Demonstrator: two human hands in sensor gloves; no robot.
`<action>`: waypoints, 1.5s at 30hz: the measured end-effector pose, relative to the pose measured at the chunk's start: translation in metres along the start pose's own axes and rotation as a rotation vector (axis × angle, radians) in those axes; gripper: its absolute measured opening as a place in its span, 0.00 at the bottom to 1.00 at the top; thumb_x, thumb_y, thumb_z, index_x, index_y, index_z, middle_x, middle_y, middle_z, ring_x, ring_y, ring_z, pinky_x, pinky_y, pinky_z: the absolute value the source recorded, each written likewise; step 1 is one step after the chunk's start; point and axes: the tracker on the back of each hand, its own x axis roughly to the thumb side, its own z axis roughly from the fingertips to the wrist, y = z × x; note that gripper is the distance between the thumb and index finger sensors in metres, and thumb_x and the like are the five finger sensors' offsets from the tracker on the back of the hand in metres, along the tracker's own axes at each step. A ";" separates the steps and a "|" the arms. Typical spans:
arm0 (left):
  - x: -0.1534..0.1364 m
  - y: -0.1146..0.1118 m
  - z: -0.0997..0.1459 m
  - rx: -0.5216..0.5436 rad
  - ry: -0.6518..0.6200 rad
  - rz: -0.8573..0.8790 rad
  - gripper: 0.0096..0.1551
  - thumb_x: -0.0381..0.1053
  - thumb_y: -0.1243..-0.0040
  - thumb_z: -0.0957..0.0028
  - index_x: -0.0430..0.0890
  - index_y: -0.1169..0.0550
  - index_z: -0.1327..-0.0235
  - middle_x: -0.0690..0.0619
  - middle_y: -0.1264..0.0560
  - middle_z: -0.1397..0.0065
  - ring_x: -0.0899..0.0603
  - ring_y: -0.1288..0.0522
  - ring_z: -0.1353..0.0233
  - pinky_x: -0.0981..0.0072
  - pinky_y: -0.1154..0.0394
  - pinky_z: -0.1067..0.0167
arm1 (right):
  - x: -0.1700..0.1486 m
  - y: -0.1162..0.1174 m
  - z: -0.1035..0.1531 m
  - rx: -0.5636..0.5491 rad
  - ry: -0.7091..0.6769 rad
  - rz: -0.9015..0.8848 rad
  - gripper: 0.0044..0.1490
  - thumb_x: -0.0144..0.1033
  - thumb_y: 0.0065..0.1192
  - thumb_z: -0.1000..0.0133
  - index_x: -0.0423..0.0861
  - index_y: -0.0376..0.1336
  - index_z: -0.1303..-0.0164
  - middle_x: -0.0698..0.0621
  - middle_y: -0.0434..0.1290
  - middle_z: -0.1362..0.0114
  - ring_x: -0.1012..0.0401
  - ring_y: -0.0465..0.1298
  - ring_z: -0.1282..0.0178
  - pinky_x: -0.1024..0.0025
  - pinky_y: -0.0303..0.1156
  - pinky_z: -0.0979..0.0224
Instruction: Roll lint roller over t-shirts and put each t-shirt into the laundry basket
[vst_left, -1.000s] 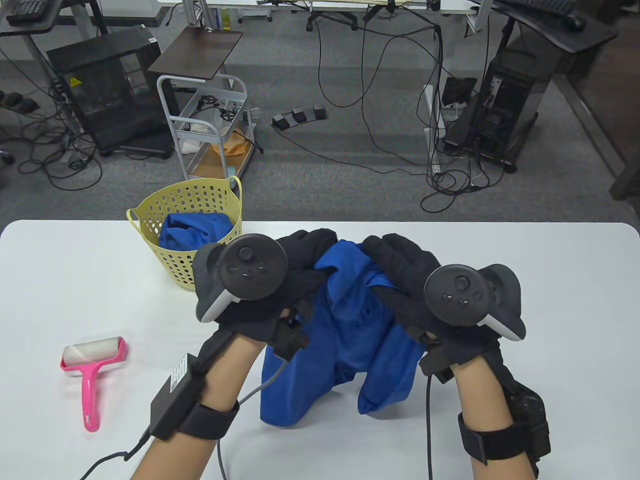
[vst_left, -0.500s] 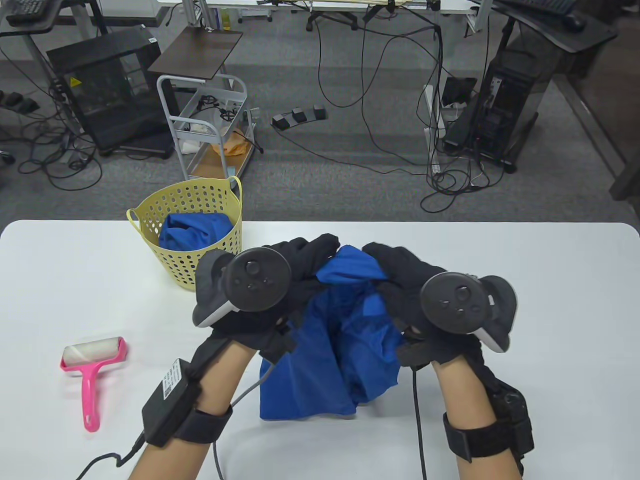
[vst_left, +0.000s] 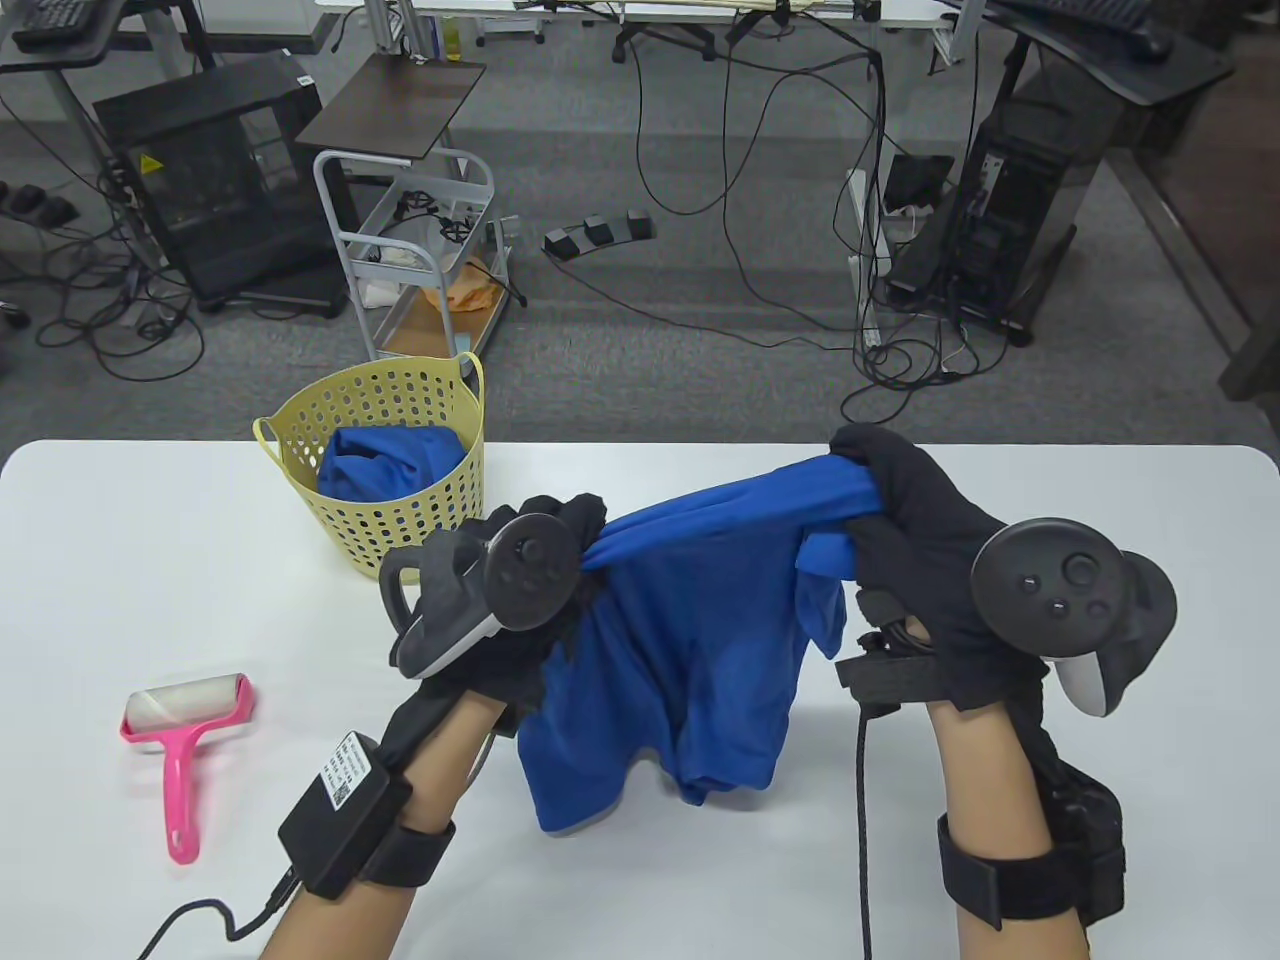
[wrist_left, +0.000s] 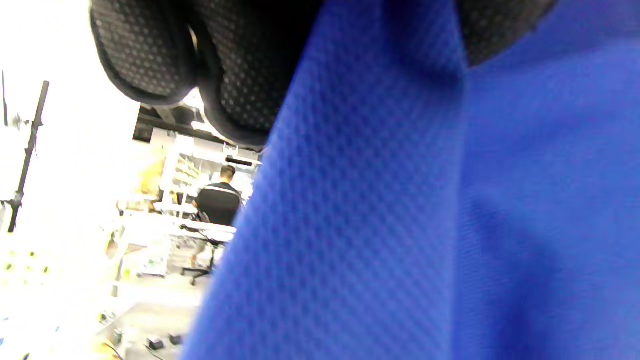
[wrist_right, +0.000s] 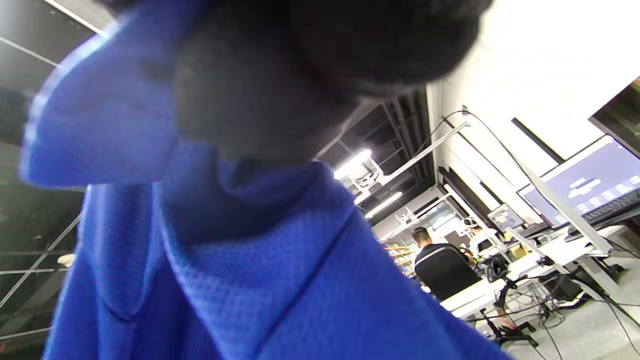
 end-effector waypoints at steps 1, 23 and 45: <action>0.001 0.001 0.001 0.006 0.002 0.031 0.29 0.65 0.47 0.45 0.60 0.27 0.31 0.51 0.27 0.30 0.46 0.17 0.47 0.50 0.23 0.41 | -0.001 -0.001 0.001 -0.010 -0.001 -0.018 0.24 0.46 0.58 0.43 0.55 0.64 0.37 0.55 0.81 0.45 0.70 0.82 0.75 0.85 0.80 0.75; -0.009 0.042 -0.021 -0.081 -0.068 0.765 0.25 0.48 0.41 0.42 0.62 0.30 0.31 0.48 0.31 0.25 0.50 0.08 0.58 0.72 0.09 0.69 | 0.005 -0.035 0.001 -0.061 -0.011 -0.120 0.28 0.40 0.65 0.42 0.54 0.62 0.31 0.53 0.77 0.36 0.66 0.83 0.58 0.85 0.82 0.65; -0.019 -0.004 -0.015 0.118 0.024 -0.052 0.27 0.59 0.44 0.44 0.60 0.31 0.31 0.54 0.21 0.35 0.63 0.15 0.80 0.67 0.13 0.62 | -0.004 -0.049 -0.004 -0.206 0.089 -0.043 0.25 0.37 0.63 0.42 0.53 0.64 0.33 0.51 0.77 0.38 0.68 0.82 0.64 0.89 0.80 0.71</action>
